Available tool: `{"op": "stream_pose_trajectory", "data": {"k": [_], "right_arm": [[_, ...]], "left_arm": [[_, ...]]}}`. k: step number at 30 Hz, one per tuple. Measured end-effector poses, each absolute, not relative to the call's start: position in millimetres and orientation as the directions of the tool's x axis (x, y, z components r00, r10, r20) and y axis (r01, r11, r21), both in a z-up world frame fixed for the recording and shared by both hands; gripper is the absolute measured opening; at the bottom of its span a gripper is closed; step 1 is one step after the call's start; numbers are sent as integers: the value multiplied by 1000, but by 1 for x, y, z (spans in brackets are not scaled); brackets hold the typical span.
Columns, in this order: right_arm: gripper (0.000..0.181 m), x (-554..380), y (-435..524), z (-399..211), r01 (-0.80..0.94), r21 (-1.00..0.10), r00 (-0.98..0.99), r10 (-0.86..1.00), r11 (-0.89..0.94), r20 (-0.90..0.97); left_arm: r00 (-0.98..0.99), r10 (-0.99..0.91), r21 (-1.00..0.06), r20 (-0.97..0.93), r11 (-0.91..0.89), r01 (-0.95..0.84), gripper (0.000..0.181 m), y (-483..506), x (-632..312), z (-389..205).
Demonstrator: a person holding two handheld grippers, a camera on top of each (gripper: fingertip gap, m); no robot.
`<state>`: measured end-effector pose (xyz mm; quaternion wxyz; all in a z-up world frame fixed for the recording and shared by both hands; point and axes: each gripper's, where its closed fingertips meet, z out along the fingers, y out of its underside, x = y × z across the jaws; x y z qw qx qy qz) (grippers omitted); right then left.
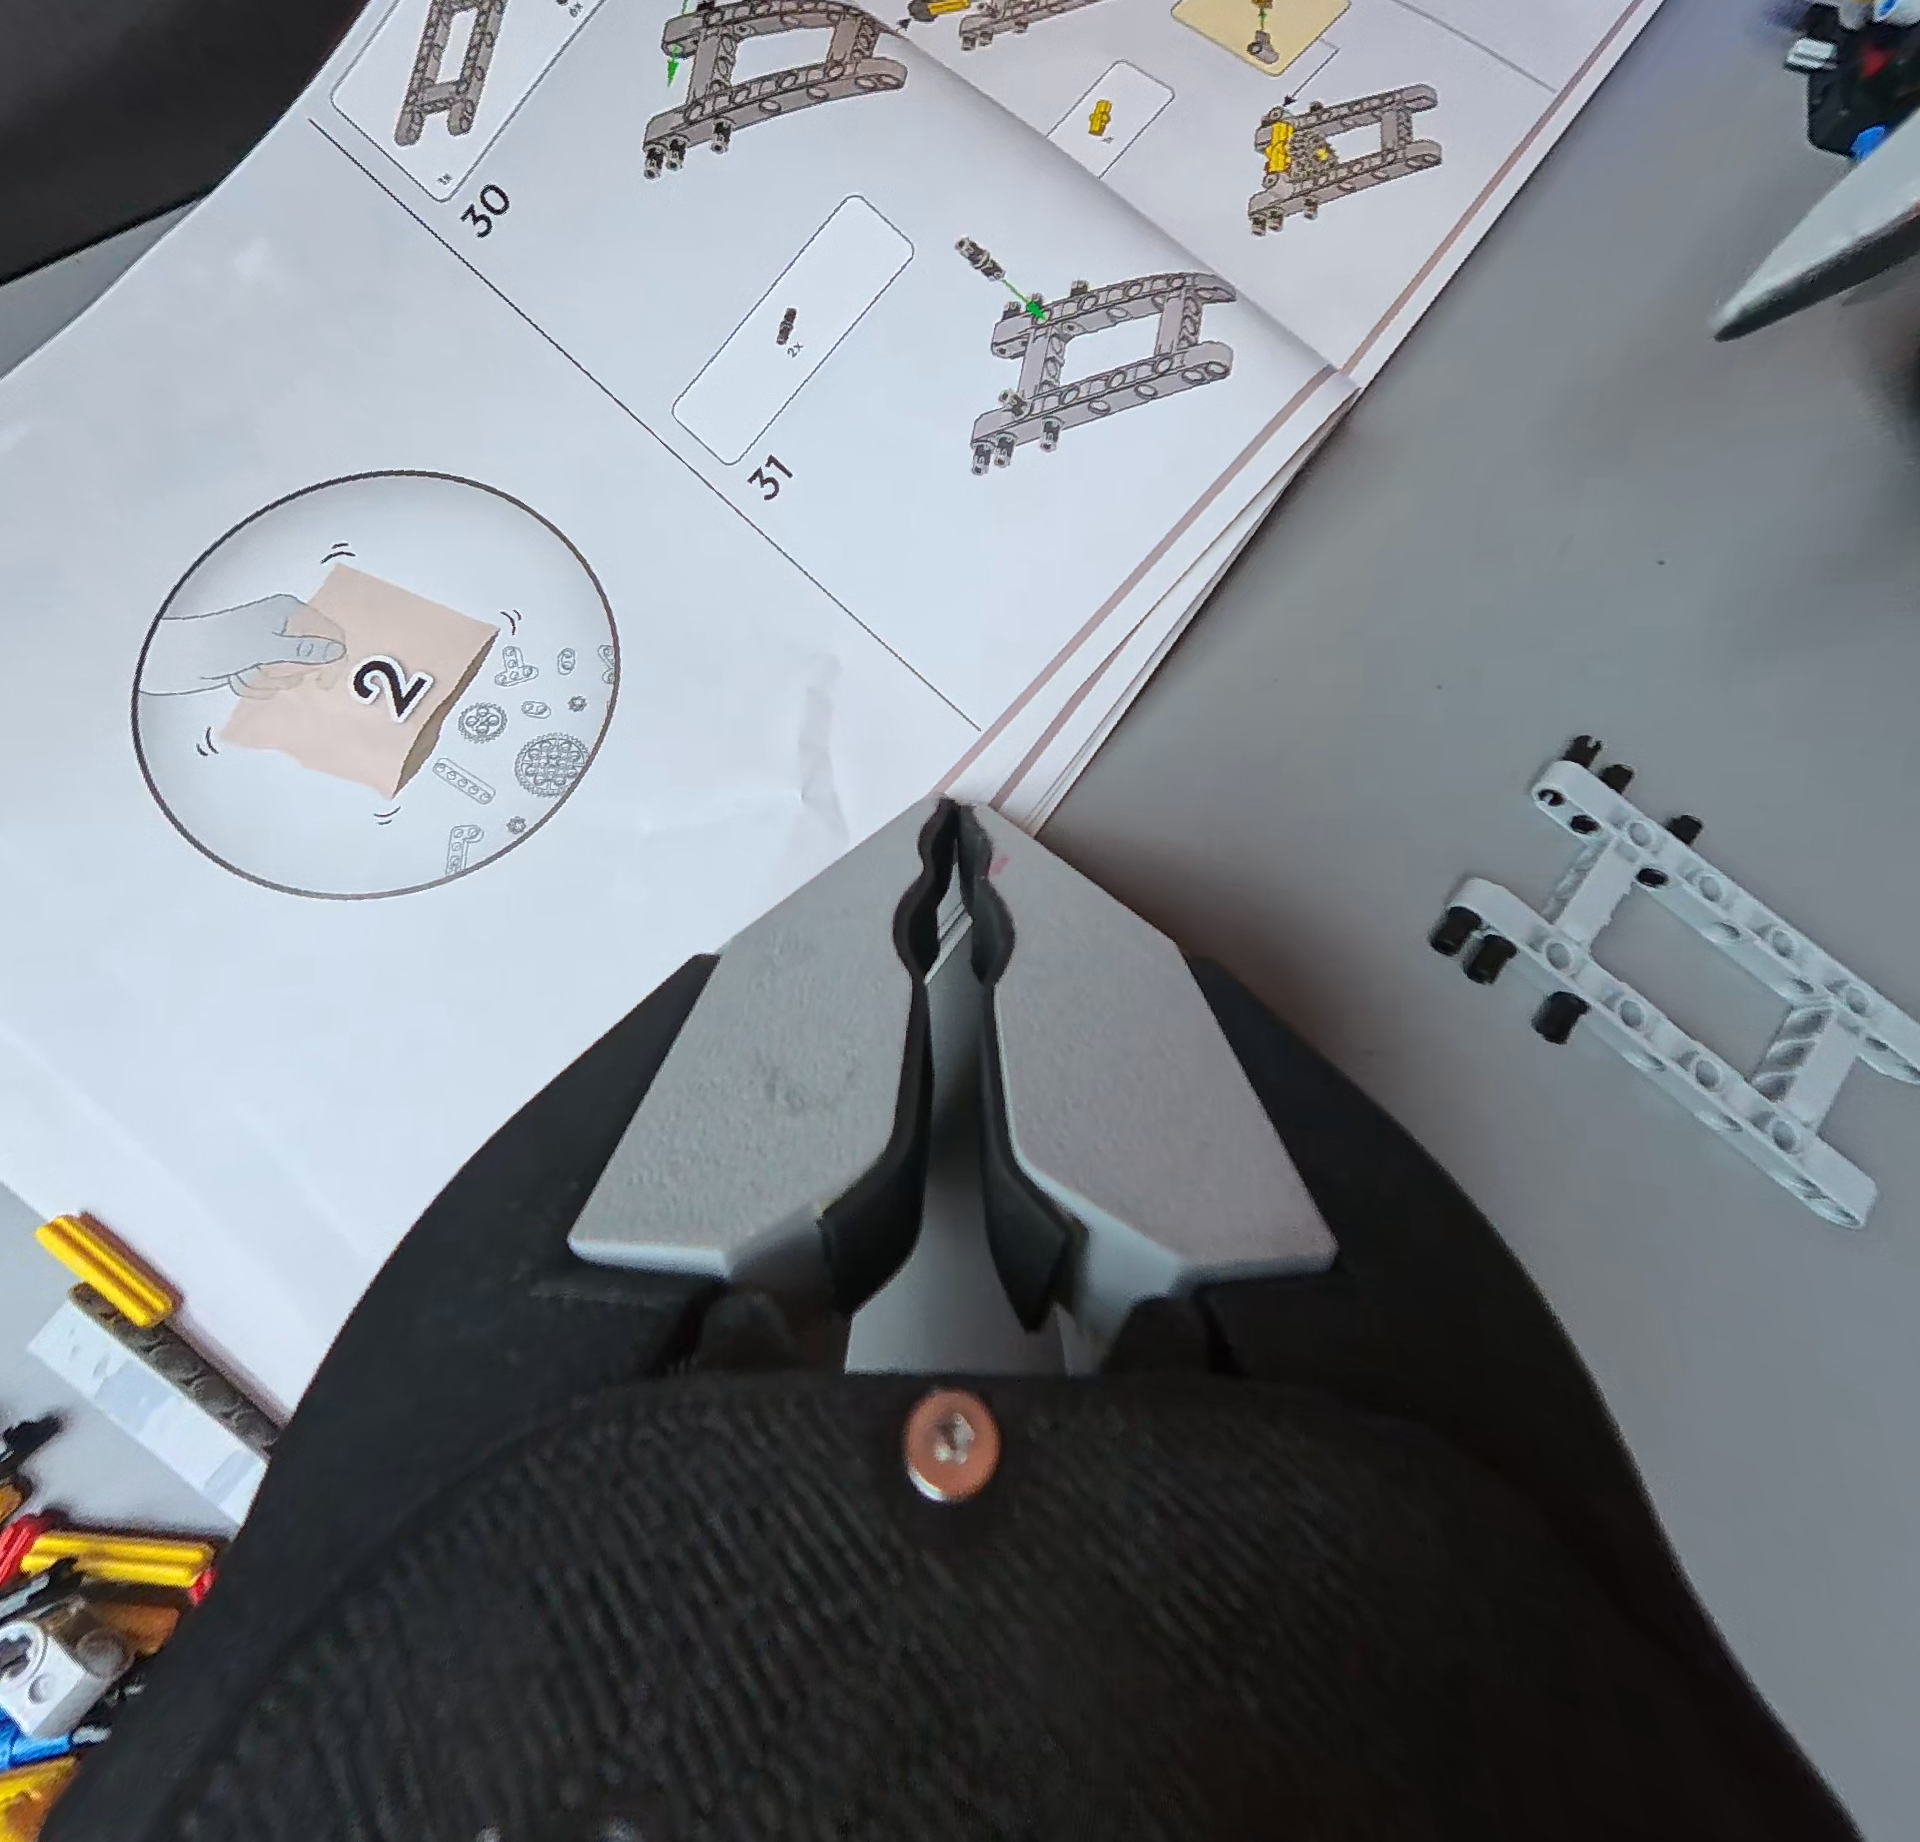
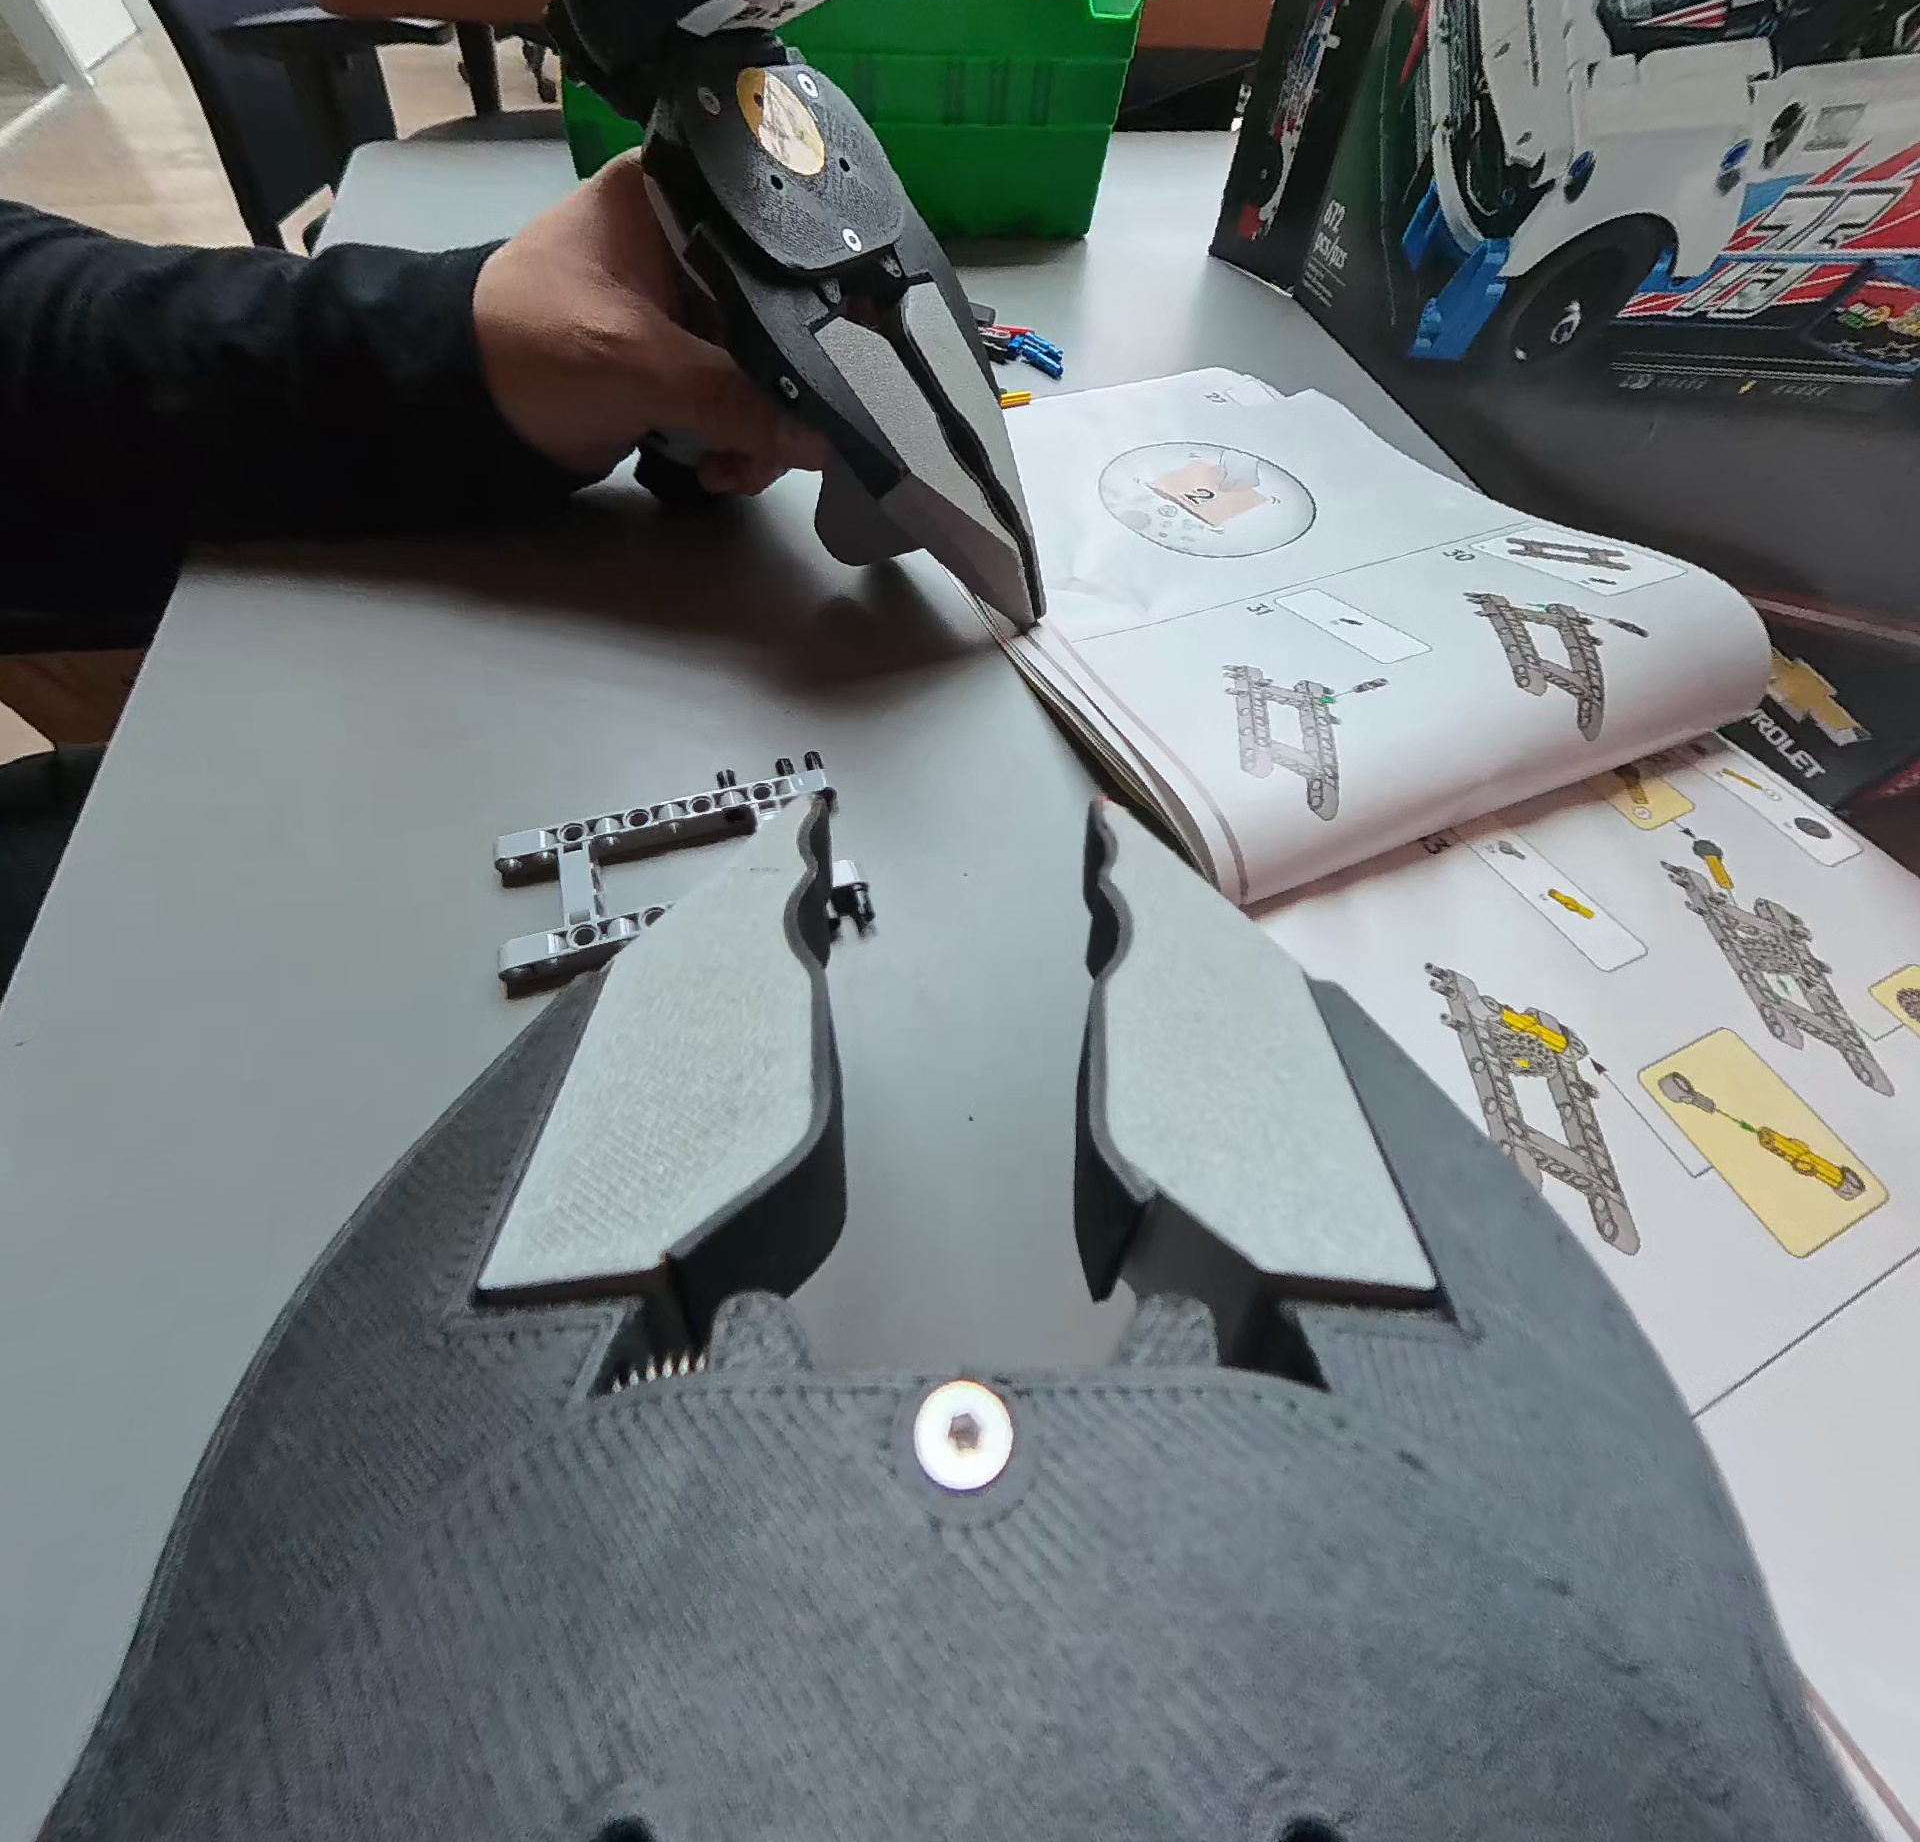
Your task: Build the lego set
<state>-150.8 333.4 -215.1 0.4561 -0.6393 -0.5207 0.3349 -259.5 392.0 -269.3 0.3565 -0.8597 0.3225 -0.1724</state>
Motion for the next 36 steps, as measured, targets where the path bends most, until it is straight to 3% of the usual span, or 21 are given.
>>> {"op": "stream_pose_trajectory", "data": {"k": [1,36], "right_arm": [[45,-151,332,-214,357,-934,228,973,-38,47],[33,-156,320,-219,393,-919,148,984,33,99]], "left_arm": [[732,-678,-724,62,-536,-434,0,392,-259,-269],[747,-665,-741,24,-513,-433,0,395,-265,-264]]}}
